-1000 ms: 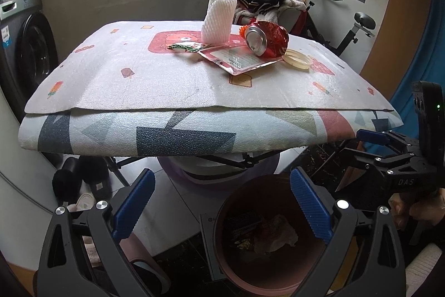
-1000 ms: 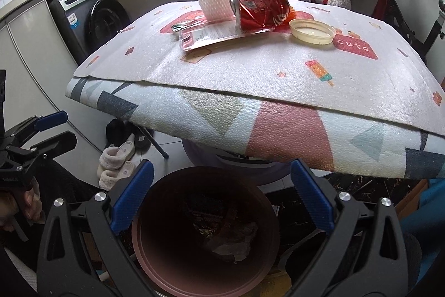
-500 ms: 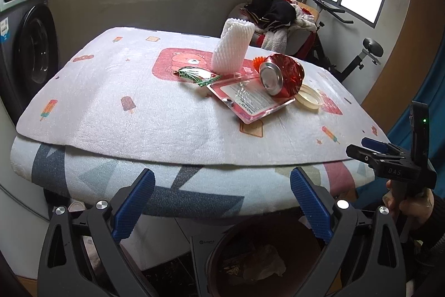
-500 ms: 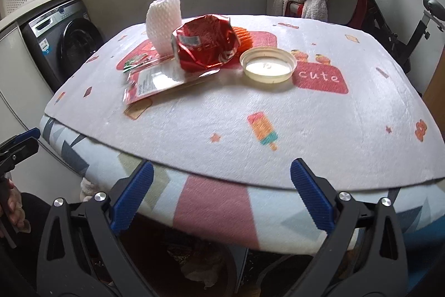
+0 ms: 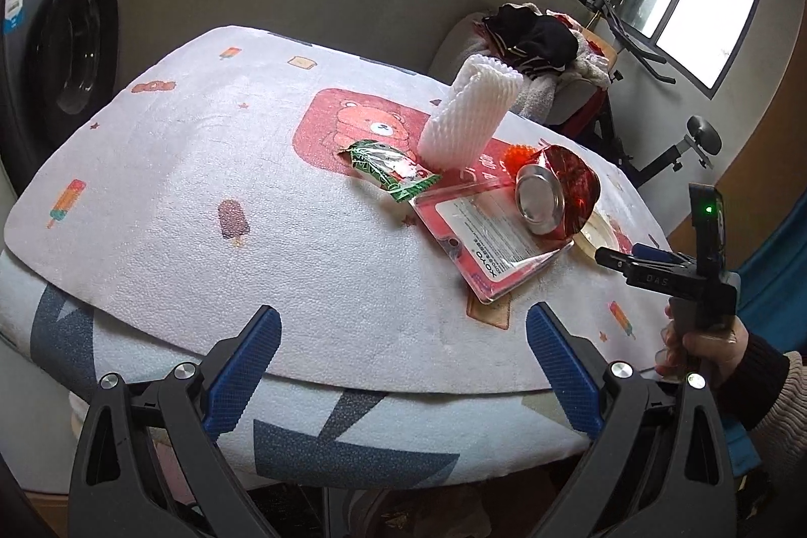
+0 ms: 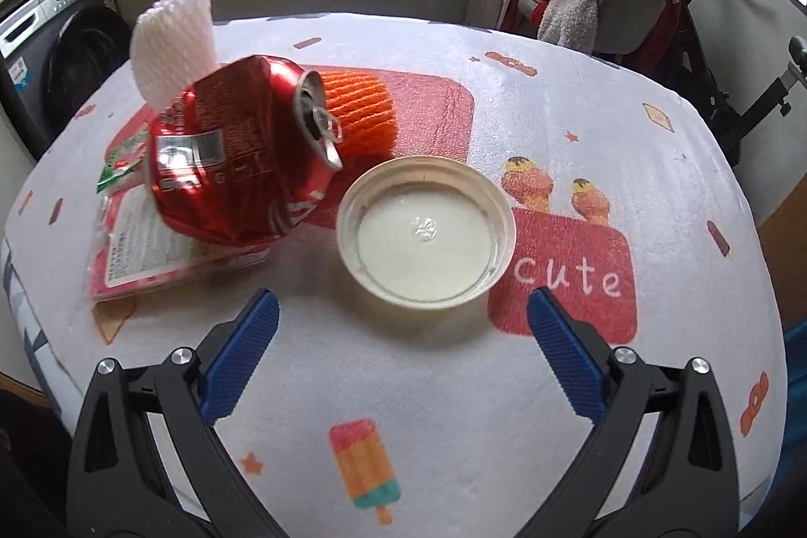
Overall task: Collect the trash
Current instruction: 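Grasp the white plastic lid with the right tool while the left grasps the green snack packet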
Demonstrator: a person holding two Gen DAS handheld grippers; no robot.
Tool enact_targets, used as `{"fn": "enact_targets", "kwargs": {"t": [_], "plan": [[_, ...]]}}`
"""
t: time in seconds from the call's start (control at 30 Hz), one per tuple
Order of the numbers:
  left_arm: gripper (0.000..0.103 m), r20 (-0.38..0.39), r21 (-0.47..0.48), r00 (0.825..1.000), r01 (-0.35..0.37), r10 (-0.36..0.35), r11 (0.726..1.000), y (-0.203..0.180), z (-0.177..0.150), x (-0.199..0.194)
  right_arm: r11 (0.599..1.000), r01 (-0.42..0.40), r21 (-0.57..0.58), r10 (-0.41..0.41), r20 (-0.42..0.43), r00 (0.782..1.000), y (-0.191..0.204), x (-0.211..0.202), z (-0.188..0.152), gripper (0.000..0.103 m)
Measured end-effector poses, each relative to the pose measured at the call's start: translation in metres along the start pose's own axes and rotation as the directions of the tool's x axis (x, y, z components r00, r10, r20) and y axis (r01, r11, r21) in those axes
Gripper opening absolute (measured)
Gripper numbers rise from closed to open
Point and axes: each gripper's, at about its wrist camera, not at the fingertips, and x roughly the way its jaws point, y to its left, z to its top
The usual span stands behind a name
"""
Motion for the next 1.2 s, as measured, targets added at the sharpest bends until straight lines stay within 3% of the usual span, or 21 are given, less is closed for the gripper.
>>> {"fn": "enact_targets", "kwargs": {"t": [0.23, 0.47, 0.6, 0.67, 0.73, 0.9, 1.2], "plan": [[0.095, -0.029, -0.010, 1.000, -0.006, 0.006, 1.000, 0.006, 0.004, 0.020, 0.999, 0.014, 0.044, -0.011, -0.073, 0.997, -0.019, 0.039, 0.019, 0.097], [0.095, -0.055, 0.003, 0.998, -0.007, 0.007, 1.000, 0.004, 0.003, 0.033, 1.000, 0.000, 0.015, 0.001, -0.065, 0.998, -0.019, 0.048, 0.028, 0.097], [0.095, -0.064, 0.009, 0.998, -0.009, 0.010, 1.000, 0.001, 0.004, 0.039, 1.000, -0.008, -0.010, 0.008, -0.050, 0.999, -0.014, 0.048, 0.028, 0.097], [0.095, -0.068, 0.010, 0.998, -0.011, 0.012, 1.000, 0.000, 0.005, 0.042, 0.999, -0.027, -0.025, 0.026, -0.026, 0.999, -0.011, 0.044, 0.027, 0.088], [0.095, -0.073, 0.007, 0.997, -0.012, 0.012, 1.000, 0.000, 0.007, 0.045, 0.999, -0.033, -0.035, 0.033, -0.010, 0.999, -0.009, 0.040, 0.023, 0.086], [0.095, -0.083, -0.067, 0.997, -0.006, 0.001, 0.998, 0.009, 0.022, 0.058, 0.999, -0.010, -0.039, 0.012, 0.058, 0.998, -0.006, 0.028, 0.020, 0.086], [0.069, -0.126, -0.256, 0.991, 0.001, -0.035, 0.967, 0.032, 0.083, 0.119, 0.998, -0.016, 0.060, 0.012, 0.067, 0.998, -0.025, 0.025, 0.019, 0.086]]}}
